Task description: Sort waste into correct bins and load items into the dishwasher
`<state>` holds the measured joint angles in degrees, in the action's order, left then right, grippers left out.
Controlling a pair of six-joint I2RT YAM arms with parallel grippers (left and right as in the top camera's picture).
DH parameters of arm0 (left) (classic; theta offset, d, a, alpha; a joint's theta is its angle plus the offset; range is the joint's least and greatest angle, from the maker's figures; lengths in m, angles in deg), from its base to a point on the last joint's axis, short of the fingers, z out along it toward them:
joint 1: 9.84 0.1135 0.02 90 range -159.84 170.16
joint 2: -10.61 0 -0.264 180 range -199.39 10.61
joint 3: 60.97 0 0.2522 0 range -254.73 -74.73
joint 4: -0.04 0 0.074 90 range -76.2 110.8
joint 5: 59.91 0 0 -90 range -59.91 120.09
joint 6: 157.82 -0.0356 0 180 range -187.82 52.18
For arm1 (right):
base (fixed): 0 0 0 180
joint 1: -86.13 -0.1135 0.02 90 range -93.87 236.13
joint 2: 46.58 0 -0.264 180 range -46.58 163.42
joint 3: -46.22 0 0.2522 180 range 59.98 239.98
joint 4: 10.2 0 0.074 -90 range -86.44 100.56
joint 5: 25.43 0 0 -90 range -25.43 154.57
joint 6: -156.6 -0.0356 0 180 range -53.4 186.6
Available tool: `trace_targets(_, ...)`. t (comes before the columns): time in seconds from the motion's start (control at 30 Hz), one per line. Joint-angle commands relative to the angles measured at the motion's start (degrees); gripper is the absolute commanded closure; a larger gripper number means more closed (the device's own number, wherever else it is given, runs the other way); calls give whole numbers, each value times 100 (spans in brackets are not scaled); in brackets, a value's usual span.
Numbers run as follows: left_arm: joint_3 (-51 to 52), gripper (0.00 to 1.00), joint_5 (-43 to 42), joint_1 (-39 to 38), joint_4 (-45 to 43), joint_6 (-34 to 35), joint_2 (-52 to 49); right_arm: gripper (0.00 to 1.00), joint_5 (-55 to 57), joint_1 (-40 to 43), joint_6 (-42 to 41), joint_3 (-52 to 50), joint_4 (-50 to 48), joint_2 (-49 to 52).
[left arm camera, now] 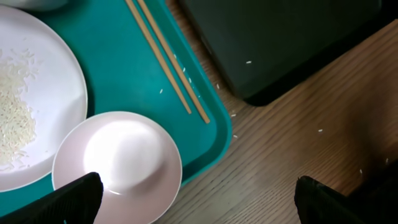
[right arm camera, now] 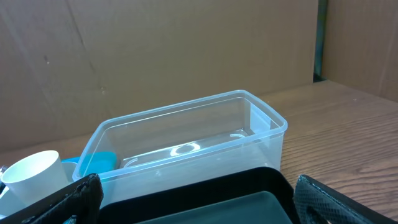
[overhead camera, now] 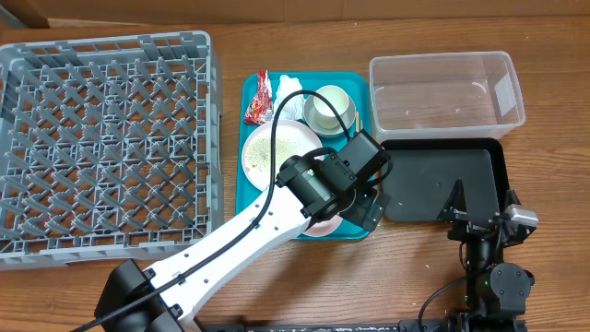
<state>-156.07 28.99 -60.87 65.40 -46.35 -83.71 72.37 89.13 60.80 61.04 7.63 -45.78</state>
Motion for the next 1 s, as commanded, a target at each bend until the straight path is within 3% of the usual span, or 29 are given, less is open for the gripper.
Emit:
trace_targets(0.0,24,0,-127,-17,-109,-262,-66,0,24,24,-13,-61,-33,-46)
trace_targets(0.13,24,0,-492,-15,-249,-933,-66,0,24,24,-13,-61,-33,-46)
trace_targets(0.27,22,0,-437,9,-258,-946,-68,0,24,24,-13,-61,-33,-46)
trace_targets(0.57,-4,0,1189,514,44,184,-68,0,24,24,-13,-61,-33,-46)
trace_targets(0.97,-9,0,1185,1683,-1069,79,-83,0,24,24,-13,-61,-33,-46)
